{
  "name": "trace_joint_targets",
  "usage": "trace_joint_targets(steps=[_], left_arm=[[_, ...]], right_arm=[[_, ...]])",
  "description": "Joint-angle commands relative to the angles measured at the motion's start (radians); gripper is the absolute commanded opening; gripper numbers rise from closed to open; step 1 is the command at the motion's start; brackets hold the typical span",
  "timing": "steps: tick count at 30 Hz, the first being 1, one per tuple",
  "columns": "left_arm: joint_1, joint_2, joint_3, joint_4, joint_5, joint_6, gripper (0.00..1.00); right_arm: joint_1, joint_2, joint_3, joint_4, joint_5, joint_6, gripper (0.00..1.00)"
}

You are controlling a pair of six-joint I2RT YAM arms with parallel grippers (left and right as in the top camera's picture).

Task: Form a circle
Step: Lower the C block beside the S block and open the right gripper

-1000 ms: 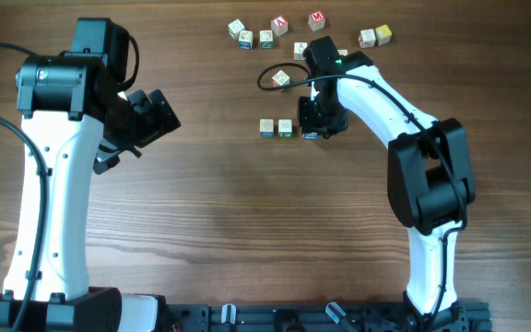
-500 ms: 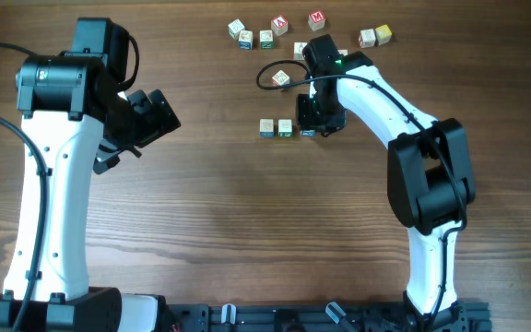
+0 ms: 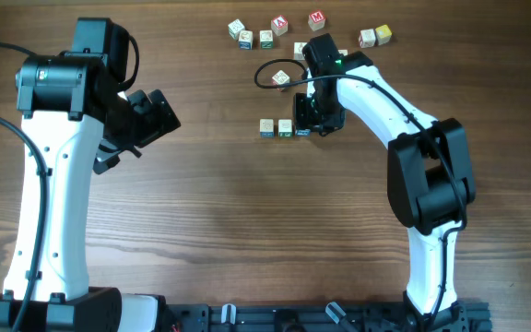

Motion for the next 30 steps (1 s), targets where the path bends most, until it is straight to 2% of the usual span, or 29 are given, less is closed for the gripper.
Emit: trace_joint_targets(steps=[1, 8, 12, 19, 22, 26, 30], left_arm=[[0.001, -0.007, -0.003, 0.000, 0.005, -0.009, 1.00], [0.001, -0.007, -0.003, 0.000, 0.005, -0.009, 1.00], [0.001, -0.007, -0.003, 0.000, 0.005, -0.009, 1.00], [0.001, -0.007, -0.003, 0.000, 0.005, -0.009, 1.00], [0.001, -0.007, -0.003, 0.000, 0.005, -0.009, 1.00], [0.001, -0.007, -0.003, 0.000, 0.005, -0.009, 1.00], [0.001, -0.007, -0.003, 0.000, 0.005, -0.009, 1.00]], right_arm=[[0.002, -0.012, -0.008, 0.004, -0.016, -0.001, 0.36], [0.002, -0.012, -0.008, 0.004, -0.016, -0.001, 0.37], [0.002, -0.012, -0.008, 0.014, -0.016, -0.014, 0.33], [0.000, -0.023, 0.014, -0.027, -0.016, -0.014, 0.32], [0.000, -0.050, 0.015, -0.036, -0.017, -0.014, 0.34], [0.000, -0.077, 0.015, -0.034, -0.016, -0.014, 0.42], [0.000, -0.079, 0.015, -0.022, -0.016, -0.014, 0.43]])
